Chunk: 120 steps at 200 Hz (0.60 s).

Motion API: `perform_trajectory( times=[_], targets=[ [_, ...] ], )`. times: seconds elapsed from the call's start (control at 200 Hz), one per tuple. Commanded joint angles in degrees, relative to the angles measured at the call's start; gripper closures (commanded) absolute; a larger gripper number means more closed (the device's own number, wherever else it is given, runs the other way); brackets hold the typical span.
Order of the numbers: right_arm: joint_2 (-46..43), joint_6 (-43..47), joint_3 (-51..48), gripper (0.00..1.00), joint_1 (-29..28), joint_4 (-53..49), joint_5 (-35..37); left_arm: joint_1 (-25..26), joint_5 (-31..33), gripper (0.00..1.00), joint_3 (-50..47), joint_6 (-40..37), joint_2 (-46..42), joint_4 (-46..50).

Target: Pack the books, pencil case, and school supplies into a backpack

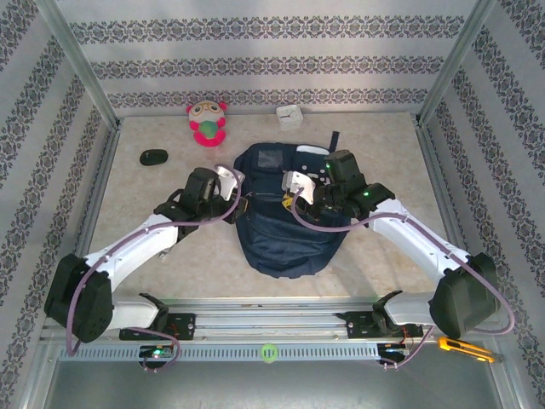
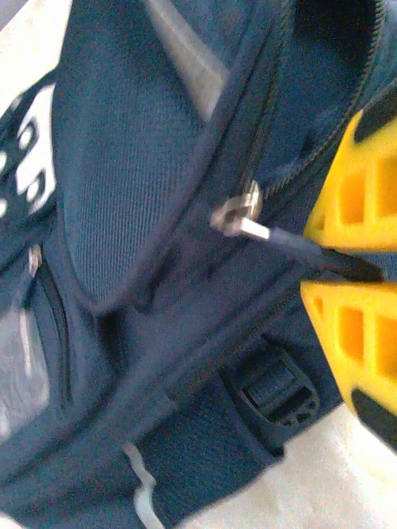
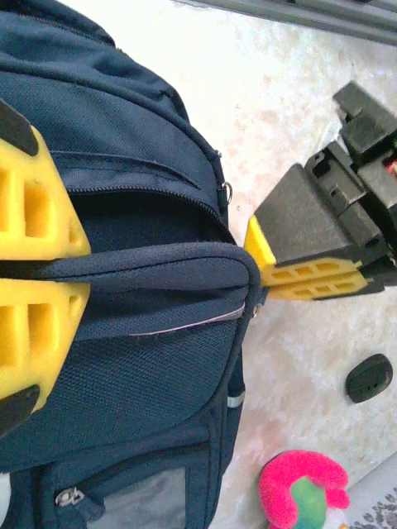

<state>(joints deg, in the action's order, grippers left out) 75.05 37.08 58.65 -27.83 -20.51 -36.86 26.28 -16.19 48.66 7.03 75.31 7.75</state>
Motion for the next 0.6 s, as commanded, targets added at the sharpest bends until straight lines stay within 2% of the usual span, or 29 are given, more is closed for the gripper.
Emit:
perform_trajectory(
  times=[0.0,0.055,0.12,0.245,0.345,0.425,0.49,0.595],
  targets=[
    [-1.0,-5.7,2.6,1.00,0.5,0.7,-2.6,-3.9,8.5,0.60,2.0,3.0,1.5,7.9],
    [-1.1,-6.0,2.3,1.00,0.5,1.1,-1.8,-4.2,8.5,0.42,2.8,1.8,0.5,11.5],
    [-1.4,-5.7,1.7,1.00,0.6,1.7,-1.1,-5.5,8.8,0.31,3.7,-1.1,-1.5,17.6],
    [-2.0,-4.3,0.6,1.00,0.7,1.6,-0.7,-10.1,8.7,0.27,8.4,-13.9,-4.1,34.4],
    [-2.4,-3.7,-0.4,1.00,0.8,1.7,-0.7,-11.3,14.6,0.24,11.9,-25.0,-2.4,49.5],
    [-2.4,-3.4,-1.1,1.00,0.8,1.8,-0.8,-12.0,16.4,0.21,12.0,-29.2,0.5,59.1],
    [-2.4,-3.4,-1.5,1.00,0.8,2.1,-1.1,-12.8,17.7,0.19,9.8,-29.8,2.5,62.3],
    [-2.8,-3.2,-2.0,1.00,0.7,2.3,-1.6,-14.5,18.7,0.17,6.1,-29.0,1.7,58.5]
  ],
)
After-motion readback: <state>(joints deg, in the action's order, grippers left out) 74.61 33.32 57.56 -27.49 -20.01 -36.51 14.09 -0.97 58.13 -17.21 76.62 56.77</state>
